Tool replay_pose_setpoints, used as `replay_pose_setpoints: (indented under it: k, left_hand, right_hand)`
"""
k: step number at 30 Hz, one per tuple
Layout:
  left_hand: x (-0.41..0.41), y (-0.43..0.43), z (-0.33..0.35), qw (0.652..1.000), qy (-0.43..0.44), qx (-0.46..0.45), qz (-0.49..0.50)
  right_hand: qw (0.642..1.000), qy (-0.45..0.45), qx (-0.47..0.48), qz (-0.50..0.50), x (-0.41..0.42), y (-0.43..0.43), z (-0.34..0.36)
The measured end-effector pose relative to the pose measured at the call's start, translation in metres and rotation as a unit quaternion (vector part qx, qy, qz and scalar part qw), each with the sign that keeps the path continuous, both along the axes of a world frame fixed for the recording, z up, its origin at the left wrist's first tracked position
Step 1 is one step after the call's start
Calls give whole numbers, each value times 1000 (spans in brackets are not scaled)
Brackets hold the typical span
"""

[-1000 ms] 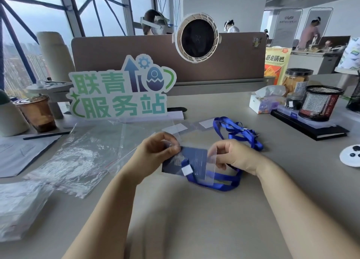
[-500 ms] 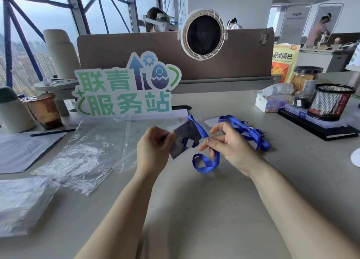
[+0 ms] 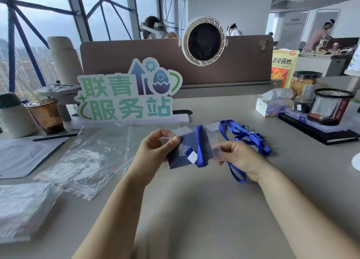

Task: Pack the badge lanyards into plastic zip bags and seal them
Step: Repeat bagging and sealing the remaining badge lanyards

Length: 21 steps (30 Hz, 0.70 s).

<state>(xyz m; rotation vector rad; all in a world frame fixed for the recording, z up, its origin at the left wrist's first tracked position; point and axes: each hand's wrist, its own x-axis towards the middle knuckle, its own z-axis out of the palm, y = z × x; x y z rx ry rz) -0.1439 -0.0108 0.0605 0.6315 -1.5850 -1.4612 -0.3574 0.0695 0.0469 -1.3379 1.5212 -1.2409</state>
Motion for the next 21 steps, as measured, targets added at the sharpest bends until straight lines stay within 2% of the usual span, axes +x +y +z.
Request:
replay_pose_setpoints:
  k: [3,5,8,11,13,15,21]
  left_hand:
    - [0,-1,-2,992,-101,-68,-10]
    - [-1,-1,-7,972,-196,-132,21]
    - [-5,-1,-11,951,-252,-172,43]
    - [-9,-2,-13,922,-286,-218,141]
    - [-14,-3,-16,911,-267,-221,222]
    - [-18,-4,-18,918,-225,-193,263]
    - [-28,4,-17,945,-123,-127,274]
  right_hand:
    - [1000,-17,-3,-17,-4,0,-1]
    - [998,-58,-10,-28,-4,-1,-1]
    - [992,-112,-47,-43,-1,-2,1]
    - [991,-38,-110,-63,6,0,3]
    - [991,11,-123,-45,14,2,3]
    - [992,18,-126,-28,23,0,1]
    - [987,11,-121,-106,33,-5,-4]
